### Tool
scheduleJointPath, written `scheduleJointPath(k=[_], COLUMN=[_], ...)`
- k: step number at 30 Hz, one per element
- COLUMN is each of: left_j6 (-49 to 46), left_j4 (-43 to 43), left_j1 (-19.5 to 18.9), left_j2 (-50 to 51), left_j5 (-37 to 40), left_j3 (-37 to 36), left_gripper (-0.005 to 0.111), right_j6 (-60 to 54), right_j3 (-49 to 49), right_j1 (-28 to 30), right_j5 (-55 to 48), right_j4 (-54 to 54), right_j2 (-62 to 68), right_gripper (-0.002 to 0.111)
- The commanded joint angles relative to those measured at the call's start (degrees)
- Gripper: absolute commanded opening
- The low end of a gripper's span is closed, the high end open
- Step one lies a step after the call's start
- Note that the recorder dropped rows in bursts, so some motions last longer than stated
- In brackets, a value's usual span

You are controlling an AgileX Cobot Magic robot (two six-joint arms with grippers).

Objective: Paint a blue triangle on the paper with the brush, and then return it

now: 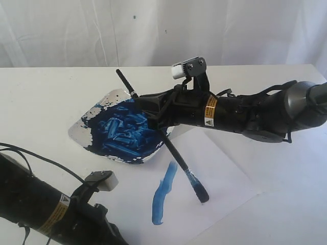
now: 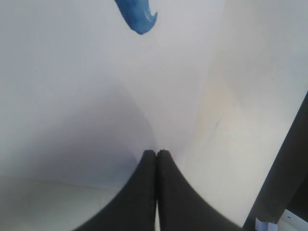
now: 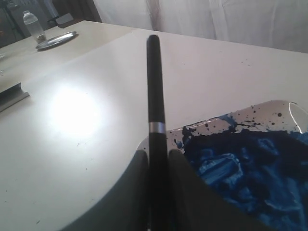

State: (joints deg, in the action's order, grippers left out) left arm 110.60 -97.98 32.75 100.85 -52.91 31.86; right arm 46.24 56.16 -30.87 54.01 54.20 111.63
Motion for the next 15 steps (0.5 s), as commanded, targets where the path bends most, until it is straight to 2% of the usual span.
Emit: scheduleJointPath(k=[1, 15], left_j6=[-0.15, -0.15], left_j4=[-1.07, -1.07], left_j1=[-0.09, -0.09], left_j2=[-0.17, -0.17], left_j5=[1.12, 1.12], left_j3=[-0.40, -0.40], left_gripper=[0.000, 0.000], right_j6=[-1.63, -6.81], right_j3=[-0.24, -0.04], right_j1=[0.57, 0.57], right_j5=[-0.22, 3.19], right_j4=[-1.20, -8.15], right_j2=[0.15, 3.89], right_gripper=[0.000, 0.000])
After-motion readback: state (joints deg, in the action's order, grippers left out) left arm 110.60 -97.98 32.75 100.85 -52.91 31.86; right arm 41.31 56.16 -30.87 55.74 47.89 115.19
